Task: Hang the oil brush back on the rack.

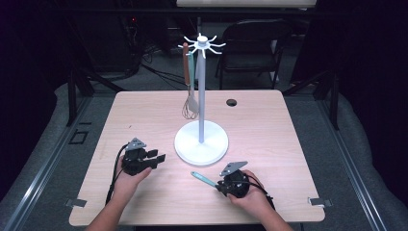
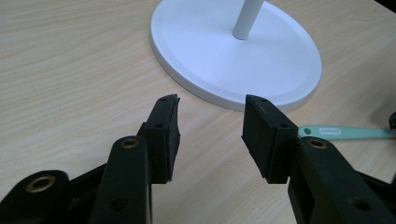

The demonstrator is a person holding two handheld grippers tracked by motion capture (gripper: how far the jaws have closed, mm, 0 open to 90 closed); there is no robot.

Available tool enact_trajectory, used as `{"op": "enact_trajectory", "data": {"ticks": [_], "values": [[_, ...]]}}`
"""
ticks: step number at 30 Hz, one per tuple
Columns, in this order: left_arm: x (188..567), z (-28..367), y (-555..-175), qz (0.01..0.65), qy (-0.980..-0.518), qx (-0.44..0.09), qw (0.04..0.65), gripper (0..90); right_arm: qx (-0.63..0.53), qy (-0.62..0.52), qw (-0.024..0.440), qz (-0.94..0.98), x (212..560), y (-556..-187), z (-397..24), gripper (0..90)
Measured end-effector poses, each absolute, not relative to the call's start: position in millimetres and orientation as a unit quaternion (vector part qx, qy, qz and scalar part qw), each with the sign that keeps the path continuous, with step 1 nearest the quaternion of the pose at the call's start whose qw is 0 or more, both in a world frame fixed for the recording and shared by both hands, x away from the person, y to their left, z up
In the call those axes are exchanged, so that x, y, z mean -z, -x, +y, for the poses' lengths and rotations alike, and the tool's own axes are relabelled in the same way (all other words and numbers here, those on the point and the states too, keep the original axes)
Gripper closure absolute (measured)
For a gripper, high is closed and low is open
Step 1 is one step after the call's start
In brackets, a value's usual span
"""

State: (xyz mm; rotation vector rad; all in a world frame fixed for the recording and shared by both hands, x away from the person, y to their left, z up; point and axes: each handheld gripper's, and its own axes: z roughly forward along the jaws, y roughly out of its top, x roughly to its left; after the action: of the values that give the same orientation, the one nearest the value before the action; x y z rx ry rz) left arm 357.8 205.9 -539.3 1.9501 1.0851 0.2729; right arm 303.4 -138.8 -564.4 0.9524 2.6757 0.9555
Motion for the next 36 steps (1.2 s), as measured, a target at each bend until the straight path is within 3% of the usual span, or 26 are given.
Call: {"op": "enact_trajectory", "data": {"ticks": [18, 36], "values": [[540, 202, -356, 0.432, -0.785, -0.1, 0.433, 55.9, -0.308, -0.321, 0.066, 0.893, 567, -308, -135, 81.1], [546, 181, -351, 0.405, -0.801, -0.075, 0.434, 49.7, -0.328, -0.322, 0.068, 0.885, 569, -306, -137, 82.3]]}}
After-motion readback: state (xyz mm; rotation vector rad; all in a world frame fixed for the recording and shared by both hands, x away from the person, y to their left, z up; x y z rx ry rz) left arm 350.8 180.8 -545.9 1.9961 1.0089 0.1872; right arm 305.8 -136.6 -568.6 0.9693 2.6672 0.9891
